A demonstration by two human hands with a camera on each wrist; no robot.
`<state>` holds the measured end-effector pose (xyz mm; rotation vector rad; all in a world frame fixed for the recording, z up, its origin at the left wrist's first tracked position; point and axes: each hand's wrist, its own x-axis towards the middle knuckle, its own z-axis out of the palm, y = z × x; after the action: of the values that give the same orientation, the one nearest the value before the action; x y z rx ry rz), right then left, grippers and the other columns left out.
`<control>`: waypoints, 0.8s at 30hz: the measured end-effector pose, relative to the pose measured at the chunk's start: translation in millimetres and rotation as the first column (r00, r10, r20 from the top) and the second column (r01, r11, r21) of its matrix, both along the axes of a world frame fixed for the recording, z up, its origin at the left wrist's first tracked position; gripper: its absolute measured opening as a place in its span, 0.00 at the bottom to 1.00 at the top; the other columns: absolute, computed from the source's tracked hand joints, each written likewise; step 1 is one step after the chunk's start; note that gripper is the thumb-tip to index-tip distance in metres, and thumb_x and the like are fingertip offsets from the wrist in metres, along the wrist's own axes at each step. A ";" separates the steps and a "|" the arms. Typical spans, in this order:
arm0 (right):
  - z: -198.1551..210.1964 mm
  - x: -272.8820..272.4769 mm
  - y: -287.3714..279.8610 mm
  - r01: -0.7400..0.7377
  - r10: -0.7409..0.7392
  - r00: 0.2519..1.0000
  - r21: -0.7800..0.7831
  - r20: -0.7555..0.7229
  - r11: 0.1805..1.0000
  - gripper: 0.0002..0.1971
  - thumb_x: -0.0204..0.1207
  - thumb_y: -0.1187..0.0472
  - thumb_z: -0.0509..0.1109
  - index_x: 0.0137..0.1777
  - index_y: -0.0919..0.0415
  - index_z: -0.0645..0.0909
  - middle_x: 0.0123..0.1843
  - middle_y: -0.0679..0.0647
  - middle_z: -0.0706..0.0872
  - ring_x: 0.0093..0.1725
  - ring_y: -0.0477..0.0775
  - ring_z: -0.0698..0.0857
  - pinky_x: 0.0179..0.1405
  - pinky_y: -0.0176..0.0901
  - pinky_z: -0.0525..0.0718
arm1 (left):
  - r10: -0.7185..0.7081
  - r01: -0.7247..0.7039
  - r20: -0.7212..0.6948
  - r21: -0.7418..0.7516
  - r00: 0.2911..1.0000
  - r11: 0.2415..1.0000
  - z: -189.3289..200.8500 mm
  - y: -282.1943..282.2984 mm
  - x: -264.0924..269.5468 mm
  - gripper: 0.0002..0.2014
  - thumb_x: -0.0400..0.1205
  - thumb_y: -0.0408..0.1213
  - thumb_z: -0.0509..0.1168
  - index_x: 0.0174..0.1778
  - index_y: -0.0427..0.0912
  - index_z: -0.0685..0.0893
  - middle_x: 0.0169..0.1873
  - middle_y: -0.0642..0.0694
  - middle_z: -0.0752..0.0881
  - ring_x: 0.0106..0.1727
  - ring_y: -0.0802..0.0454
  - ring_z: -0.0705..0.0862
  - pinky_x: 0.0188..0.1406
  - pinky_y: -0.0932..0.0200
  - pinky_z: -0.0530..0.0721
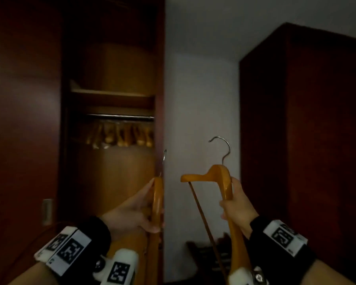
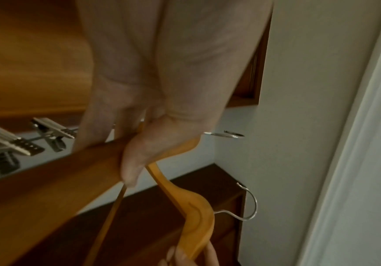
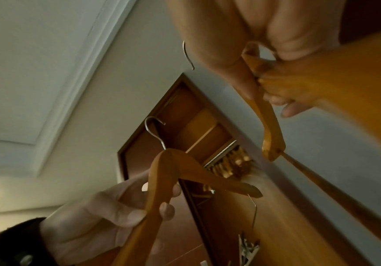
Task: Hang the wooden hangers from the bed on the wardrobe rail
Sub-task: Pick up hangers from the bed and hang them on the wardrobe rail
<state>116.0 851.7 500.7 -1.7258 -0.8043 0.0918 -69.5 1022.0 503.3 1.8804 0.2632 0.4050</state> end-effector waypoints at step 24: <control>162.1 25.2 562.6 -0.363 0.347 0.931 0.182 0.114 0.914 0.38 0.80 0.74 0.59 0.81 0.42 0.49 0.56 0.62 0.75 0.34 0.53 0.76 0.35 0.47 0.82 | 0.406 -0.452 0.269 0.137 0.874 0.882 151.4 474.9 -16.0 0.53 0.72 0.12 0.64 0.79 0.68 0.54 0.54 0.38 0.86 0.48 0.42 0.89 0.35 0.49 0.87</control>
<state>141.2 1414.3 662.8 -1.3850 -1.1434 0.1835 -85.6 1496.9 654.7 1.9377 0.5034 0.9833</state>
